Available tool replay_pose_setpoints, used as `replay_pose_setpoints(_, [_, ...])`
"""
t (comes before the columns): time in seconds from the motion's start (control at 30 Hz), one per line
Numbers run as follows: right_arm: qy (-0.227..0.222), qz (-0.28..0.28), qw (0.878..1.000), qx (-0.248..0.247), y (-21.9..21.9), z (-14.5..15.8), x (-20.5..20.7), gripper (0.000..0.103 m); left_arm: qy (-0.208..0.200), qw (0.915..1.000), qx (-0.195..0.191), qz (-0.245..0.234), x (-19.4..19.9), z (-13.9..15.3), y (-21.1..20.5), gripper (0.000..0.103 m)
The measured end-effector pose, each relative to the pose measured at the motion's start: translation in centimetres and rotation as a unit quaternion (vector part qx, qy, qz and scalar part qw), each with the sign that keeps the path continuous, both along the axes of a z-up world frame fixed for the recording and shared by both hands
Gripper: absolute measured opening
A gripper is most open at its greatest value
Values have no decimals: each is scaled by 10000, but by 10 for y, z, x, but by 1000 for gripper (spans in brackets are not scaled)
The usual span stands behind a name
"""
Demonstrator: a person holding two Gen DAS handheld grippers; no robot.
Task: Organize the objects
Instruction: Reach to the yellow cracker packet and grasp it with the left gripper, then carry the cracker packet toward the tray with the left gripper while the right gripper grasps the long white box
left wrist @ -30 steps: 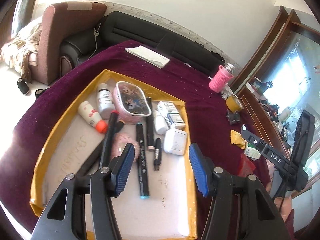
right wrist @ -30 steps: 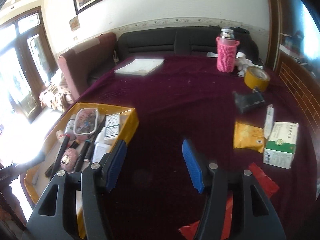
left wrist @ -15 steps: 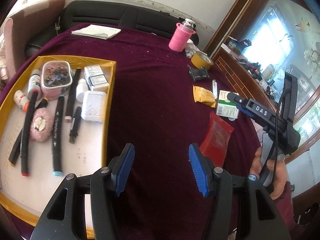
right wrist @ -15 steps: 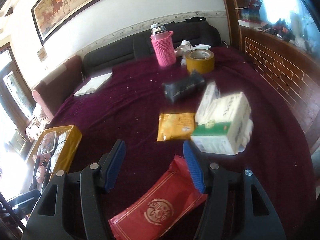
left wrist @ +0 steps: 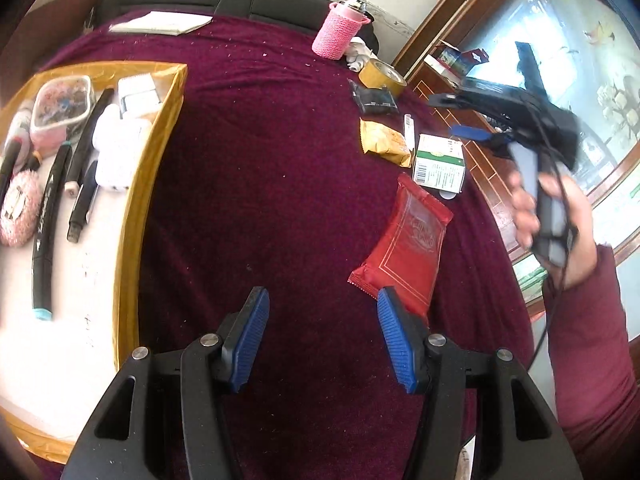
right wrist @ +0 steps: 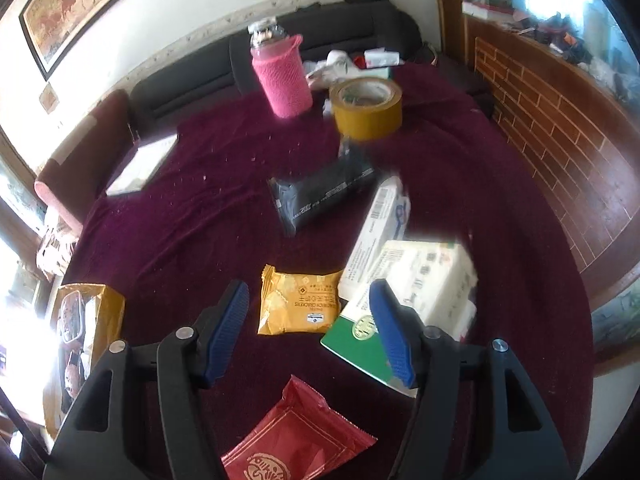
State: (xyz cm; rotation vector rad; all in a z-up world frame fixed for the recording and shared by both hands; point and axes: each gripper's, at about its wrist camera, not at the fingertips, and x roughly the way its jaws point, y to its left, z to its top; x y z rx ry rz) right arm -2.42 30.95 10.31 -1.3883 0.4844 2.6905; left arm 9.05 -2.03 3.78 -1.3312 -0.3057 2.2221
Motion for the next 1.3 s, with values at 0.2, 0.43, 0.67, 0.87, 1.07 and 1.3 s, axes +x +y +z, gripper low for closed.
replay_pose_setpoints(0.2, [-913,203,9956,70,-12,-38,-71,63,-11,9997,224,83,-3,1,-19,50])
replay_pose_setpoints(0.43, [-1570,1243,9759,-873,-69,-61,-60,65,76,9996,288,-19,-6,5,-21,50])
replay_pose_setpoints(0.67, [-1039,1454,9813,-714,-80,-32,-16,63,-88,9988,479,-28,-7,0,-18,50])
replay_pose_setpoints(0.87, [45,934,9897,-1082,-53,-19,33,63,317,9978,172,-560,-16,30,3,50])
replay_pose_setpoints(1.07, [1007,93,9899,-990,-12,-14,92,63,486,9978,-442,19,-66,32,35,54])
replay_pose_setpoints(1.3, [1244,-219,9866,-1033,19,-28,111,63,375,9933,-1077,166,-116,-7,77,54])
